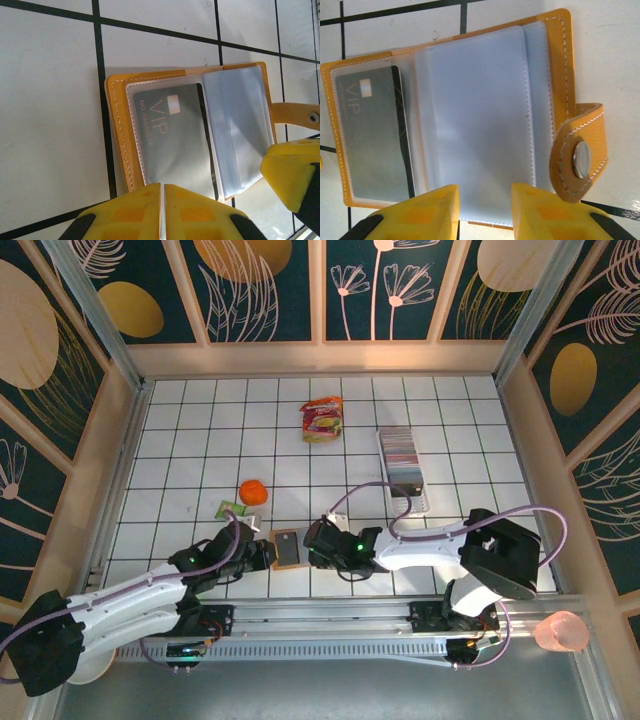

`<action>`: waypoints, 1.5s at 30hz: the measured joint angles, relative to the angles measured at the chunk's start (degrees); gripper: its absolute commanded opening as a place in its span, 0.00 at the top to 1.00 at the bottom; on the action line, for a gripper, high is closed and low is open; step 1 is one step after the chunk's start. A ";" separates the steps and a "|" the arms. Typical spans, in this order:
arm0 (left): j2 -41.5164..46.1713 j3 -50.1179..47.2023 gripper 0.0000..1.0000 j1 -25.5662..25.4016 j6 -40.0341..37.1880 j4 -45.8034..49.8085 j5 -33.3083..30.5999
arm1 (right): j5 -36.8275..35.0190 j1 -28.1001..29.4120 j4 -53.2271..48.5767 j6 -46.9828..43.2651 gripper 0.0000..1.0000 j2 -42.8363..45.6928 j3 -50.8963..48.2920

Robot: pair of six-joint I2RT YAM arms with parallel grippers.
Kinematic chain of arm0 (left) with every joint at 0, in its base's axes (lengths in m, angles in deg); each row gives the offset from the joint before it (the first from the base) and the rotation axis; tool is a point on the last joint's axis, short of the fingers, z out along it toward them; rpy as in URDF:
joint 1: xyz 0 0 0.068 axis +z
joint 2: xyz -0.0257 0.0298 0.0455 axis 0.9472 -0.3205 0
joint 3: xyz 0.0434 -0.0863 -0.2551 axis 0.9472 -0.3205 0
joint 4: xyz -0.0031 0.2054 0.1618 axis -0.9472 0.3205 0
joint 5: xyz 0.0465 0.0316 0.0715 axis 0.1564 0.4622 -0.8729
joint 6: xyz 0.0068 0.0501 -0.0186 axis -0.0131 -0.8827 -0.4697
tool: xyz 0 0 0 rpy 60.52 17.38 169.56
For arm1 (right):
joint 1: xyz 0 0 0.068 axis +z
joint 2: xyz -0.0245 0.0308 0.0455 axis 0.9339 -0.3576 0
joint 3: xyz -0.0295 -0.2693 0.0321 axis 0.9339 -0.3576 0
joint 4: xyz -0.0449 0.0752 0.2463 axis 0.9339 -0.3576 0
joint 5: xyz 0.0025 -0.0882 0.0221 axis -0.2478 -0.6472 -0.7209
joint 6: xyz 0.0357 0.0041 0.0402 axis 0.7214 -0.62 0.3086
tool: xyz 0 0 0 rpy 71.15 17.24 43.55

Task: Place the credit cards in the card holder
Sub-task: Flip over the card slot in the card holder.

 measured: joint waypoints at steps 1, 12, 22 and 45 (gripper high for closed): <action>-0.24 -0.09 0.92 0.00 -0.02 -0.28 -0.02 | 0.00 0.02 0.04 0.00 0.66 -0.22 0.00; -2.16 -2.23 0.95 0.00 0.20 -1.53 -0.26 | 0.00 0.02 0.76 1.11 0.59 -1.18 0.33; -2.27 -3.32 0.95 0.00 0.42 -3.23 -0.26 | 0.50 0.02 6.93 1.29 0.58 -4.22 1.51; -1.77 -4.02 0.95 0.00 1.79 -4.15 -0.70 | 3.48 0.02 19.41 4.02 0.59 -6.16 1.46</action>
